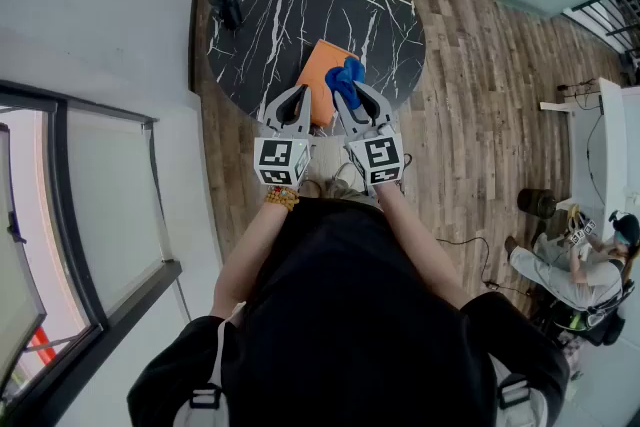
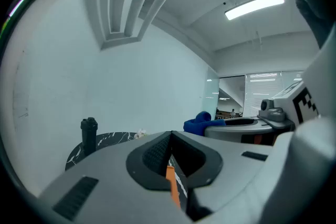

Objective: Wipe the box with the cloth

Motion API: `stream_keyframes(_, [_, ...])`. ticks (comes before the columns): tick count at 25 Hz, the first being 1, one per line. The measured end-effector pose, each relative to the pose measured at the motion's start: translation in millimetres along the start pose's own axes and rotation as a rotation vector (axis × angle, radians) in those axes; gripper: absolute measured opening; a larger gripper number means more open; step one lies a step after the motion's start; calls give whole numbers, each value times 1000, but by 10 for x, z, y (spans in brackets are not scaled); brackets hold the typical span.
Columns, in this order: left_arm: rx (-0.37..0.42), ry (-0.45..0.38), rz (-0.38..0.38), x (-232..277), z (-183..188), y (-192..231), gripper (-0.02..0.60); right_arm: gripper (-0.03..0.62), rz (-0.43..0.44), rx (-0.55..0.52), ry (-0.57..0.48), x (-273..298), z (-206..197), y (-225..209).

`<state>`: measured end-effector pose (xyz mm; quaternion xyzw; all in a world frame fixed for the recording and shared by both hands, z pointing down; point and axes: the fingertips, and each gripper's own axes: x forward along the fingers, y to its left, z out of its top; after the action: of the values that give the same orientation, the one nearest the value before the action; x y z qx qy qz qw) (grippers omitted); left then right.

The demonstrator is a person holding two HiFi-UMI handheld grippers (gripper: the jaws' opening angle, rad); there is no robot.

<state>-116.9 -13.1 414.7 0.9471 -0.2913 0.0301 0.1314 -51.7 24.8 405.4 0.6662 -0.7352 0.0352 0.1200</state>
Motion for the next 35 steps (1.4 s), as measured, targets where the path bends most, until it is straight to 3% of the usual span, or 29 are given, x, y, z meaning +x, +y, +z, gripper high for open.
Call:
stream_keyframes(6, [-1,17,-49,-109,-63,42,5,109,-19,25,65,16,-114,120])
stream_keyframes(12, [-39,85,-48,-179,-353,228,6,118,0,22,149,234,-396,-113])
stream_keyframes(18, [-66,183,20,-32,-683,477,8,121,145,-18,210,947,-772,-531])
stream_keyframes(22, [-70,269,138,98,-948,532,8,121,280,-42,262,1425,-1130,-678])
stream_keyframes(25, [-157,343,265,115,-1328,584,9,121,390,-76,310,1700,-1432,-667])
stream_keyframes(28, [-294,385,363,74,-1643,619,72,121,467,-123,378,1887,-1728,-630])
stream_keyframes(35, [-453,460,398,186,-2240,556,84,121,526,-92,524,2298,-2182,-676])
